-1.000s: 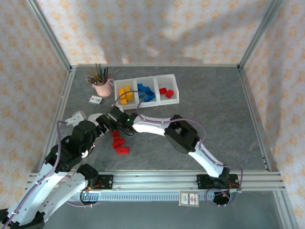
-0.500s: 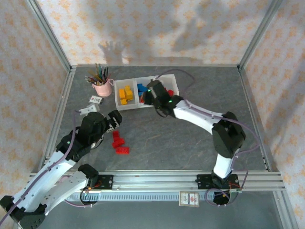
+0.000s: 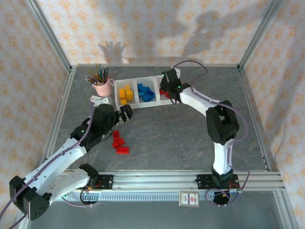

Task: Sort the legos into containers by color
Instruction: Place the lego in the container, then pick up the lego from the middle-left of the table.

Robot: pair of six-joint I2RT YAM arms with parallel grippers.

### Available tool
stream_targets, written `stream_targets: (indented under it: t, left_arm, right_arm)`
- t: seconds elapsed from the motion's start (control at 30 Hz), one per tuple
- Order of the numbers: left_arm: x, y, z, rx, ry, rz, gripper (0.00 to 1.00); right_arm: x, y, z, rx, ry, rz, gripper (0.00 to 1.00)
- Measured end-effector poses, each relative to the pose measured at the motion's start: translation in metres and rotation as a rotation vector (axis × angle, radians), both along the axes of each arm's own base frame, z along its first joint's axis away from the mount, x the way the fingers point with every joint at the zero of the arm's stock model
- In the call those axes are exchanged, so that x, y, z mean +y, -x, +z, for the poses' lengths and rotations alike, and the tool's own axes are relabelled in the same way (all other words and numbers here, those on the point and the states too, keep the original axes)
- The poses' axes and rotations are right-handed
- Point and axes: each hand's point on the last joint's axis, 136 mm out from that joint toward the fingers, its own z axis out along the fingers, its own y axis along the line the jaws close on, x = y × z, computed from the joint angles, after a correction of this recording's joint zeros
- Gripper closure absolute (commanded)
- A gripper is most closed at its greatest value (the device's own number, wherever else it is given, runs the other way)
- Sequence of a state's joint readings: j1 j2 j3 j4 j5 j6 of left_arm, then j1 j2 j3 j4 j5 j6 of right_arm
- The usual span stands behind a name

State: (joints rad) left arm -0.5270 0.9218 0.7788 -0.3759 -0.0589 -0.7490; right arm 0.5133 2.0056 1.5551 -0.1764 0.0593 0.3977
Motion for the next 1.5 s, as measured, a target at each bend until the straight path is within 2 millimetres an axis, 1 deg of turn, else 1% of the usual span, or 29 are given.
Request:
stream_targets:
  t: [0.07,0.13,0.17,0.37,0.47,0.57,0.63,0.67,0.77,0.83,0.87,0.97,1.07,1.1,1.17,1.27,1.33,1.4,1.5]
  left_arm:
    - [-0.001,-0.001,-0.002,0.006,-0.004,0.0,0.0]
    - [-0.001,-0.001,-0.002,0.006,-0.006,-0.002,0.01]
    - [-0.001,-0.001,-0.002,0.003,-0.009,-0.004,0.01]
    - [0.0,0.0,0.007,-0.019,-0.005,-0.008,0.01]
    - [0.004,0.003,0.013,-0.033,-0.003,-0.001,0.01]
    - [0.011,0.009,0.017,-0.039,-0.009,0.017,0.01]
    - [0.016,0.015,0.02,-0.041,-0.01,0.029,0.01]
    - [0.02,0.018,0.02,-0.041,-0.01,0.04,0.01]
    - [0.029,0.028,0.023,-0.038,-0.003,0.069,0.0]
    - [0.036,0.034,0.025,-0.039,0.006,0.089,0.01]
    - [0.039,0.038,0.026,-0.04,0.012,0.1,0.01]
    - [0.05,0.049,0.028,-0.042,0.025,0.135,0.01]
    - [0.059,0.058,0.027,-0.034,0.028,0.168,0.01]
    - [0.062,0.06,0.026,-0.032,0.03,0.178,0.01]
    - [0.068,0.066,0.025,-0.027,0.032,0.198,0.01]
    - [0.074,0.072,0.024,-0.02,0.038,0.221,0.01]
    - [0.077,0.075,0.023,-0.017,0.04,0.239,0.01]
    - [0.081,0.077,0.022,-0.013,0.035,0.252,0.01]
    - [0.086,0.08,0.019,-0.002,0.027,0.275,0.0]
  right_arm:
    - [0.0,-0.007,-0.007,0.01,0.016,-0.001,0.72]
    - [-0.001,-0.011,-0.012,0.018,0.029,-0.001,0.65]
    - [-0.001,-0.011,-0.013,0.023,0.034,0.0,0.61]
    - [-0.003,-0.008,-0.015,0.037,0.058,0.014,0.52]
    - [-0.002,-0.001,-0.006,0.031,0.06,0.025,0.49]
    - [0.006,0.017,0.01,0.013,0.055,0.056,0.45]
    - [0.022,0.036,0.022,-0.004,0.046,0.098,0.42]
    - [0.033,0.048,0.026,-0.01,0.042,0.128,0.41]
    - [0.074,0.084,0.031,-0.02,0.035,0.231,0.37]
    - [0.101,0.108,0.025,-0.012,0.037,0.3,0.34]
    - [0.115,0.123,0.02,-0.001,0.039,0.34,0.33]
    - [0.147,0.16,0.009,0.022,0.046,0.429,0.29]
    - [0.173,0.188,-0.003,0.04,0.05,0.495,0.27]
    - [0.179,0.195,-0.008,0.048,0.055,0.511,0.26]
    - [0.195,0.211,-0.025,0.074,0.071,0.545,0.24]
    - [0.217,0.229,-0.049,0.108,0.104,0.589,0.23]
    - [0.232,0.239,-0.062,0.123,0.121,0.615,0.22]
    - [0.246,0.246,-0.07,0.129,0.134,0.637,0.22]
    - [0.264,0.256,-0.076,0.132,0.144,0.664,0.22]
